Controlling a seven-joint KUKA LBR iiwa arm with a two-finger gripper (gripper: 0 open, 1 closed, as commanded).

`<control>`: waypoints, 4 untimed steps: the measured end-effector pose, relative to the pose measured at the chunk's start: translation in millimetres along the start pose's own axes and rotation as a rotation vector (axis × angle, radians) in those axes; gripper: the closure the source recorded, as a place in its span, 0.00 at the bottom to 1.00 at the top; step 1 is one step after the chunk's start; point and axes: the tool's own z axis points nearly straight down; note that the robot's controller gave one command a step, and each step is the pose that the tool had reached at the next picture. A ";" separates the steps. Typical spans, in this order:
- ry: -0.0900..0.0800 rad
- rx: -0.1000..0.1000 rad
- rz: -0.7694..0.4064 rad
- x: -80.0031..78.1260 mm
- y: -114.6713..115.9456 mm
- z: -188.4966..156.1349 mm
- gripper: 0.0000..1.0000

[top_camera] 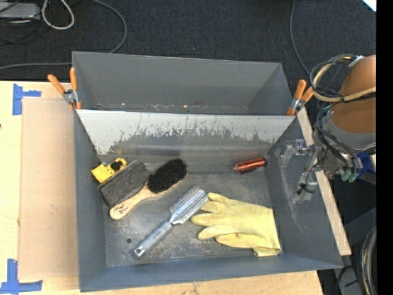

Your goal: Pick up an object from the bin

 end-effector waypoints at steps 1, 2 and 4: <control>-0.008 0.001 -0.005 -1.4 1.1 -4.8 0.00; -0.006 0.001 -0.106 41.3 75.2 144.2 0.00; 0.014 -0.004 -0.132 49.1 82.6 142.3 0.00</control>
Offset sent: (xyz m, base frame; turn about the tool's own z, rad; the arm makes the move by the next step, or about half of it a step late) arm -0.0439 0.0774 -0.1481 -0.1078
